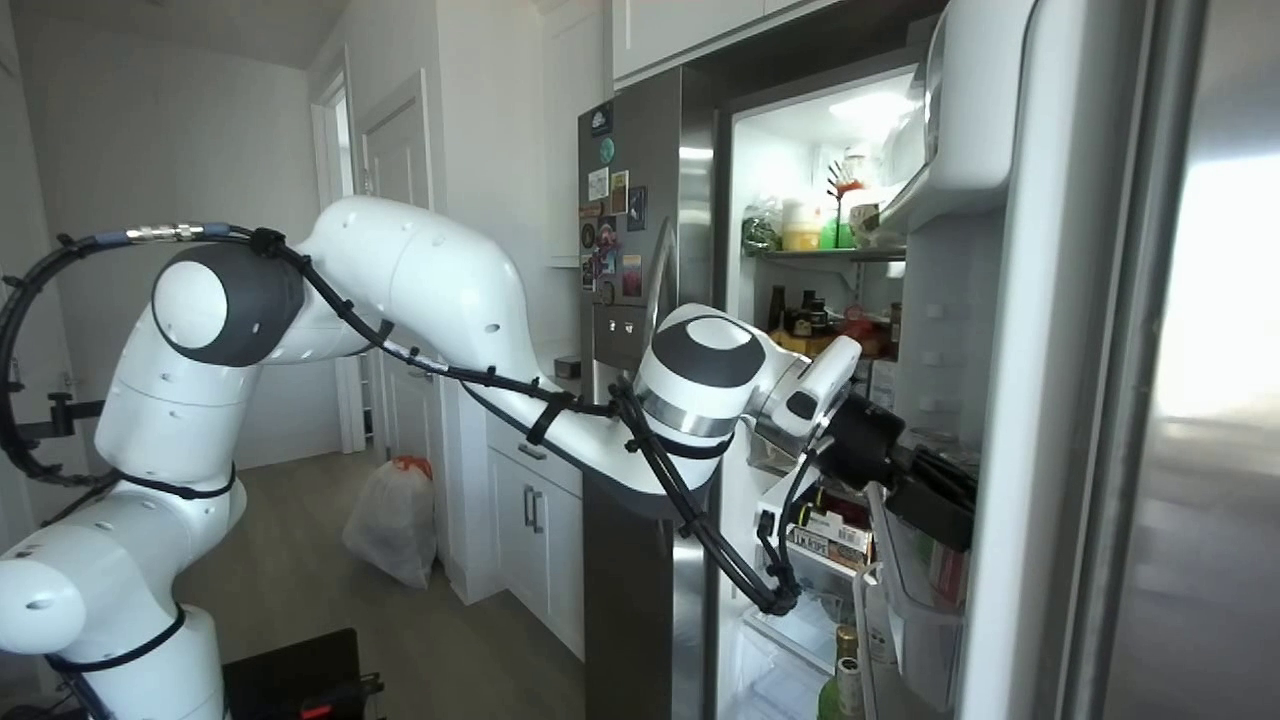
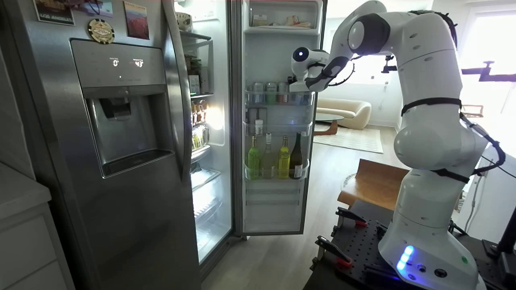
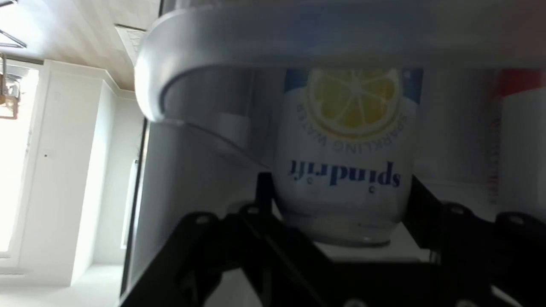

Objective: Move a soda can from the refrigerator door to the stool

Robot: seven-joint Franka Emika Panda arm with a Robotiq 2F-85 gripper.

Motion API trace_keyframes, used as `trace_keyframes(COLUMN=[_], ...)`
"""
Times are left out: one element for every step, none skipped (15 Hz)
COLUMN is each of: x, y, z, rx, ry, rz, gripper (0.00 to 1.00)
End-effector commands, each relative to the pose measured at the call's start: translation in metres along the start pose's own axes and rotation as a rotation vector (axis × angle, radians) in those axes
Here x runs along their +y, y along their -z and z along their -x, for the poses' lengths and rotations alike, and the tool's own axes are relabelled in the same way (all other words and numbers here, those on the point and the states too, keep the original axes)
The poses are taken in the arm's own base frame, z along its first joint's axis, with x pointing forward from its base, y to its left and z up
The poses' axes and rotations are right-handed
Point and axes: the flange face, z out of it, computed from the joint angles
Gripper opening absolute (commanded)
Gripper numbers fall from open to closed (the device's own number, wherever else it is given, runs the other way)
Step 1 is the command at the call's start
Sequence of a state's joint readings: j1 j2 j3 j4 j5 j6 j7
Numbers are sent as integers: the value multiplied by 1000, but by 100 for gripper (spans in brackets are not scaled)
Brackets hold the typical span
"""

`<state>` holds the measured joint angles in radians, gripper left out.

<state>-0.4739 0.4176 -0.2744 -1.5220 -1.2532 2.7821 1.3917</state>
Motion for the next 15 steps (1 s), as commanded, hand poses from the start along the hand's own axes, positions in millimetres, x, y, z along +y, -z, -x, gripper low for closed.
trace_keyframes(x=[0, -1, -1, -2, -2, -2, -1, 0, 0, 2, 3, 6, 8, 11, 14], y=[22, 26, 31, 36, 42, 47, 53, 59, 64, 71, 76, 82, 89, 95, 102], z=[-25, -29, -33, -38, -42, -46, -51, -55, -59, -63, -67, -71, -74, -75, -77], rx=[75, 88, 102, 117, 130, 144, 159, 173, 187, 202, 218, 233, 247, 252, 263], ry=[-29, -33, -35, -40, -42, -48, -51, -56, -60, -64, -67, -71, -74, -73, -75], rz=[-43, -51, -58, -64, -69, -74, -77, -82, -84, -88, -90, -93, -96, -97, -99], gripper=[47, 47, 47, 47, 47, 47, 47, 47, 47, 47, 47, 47, 47, 47, 47])
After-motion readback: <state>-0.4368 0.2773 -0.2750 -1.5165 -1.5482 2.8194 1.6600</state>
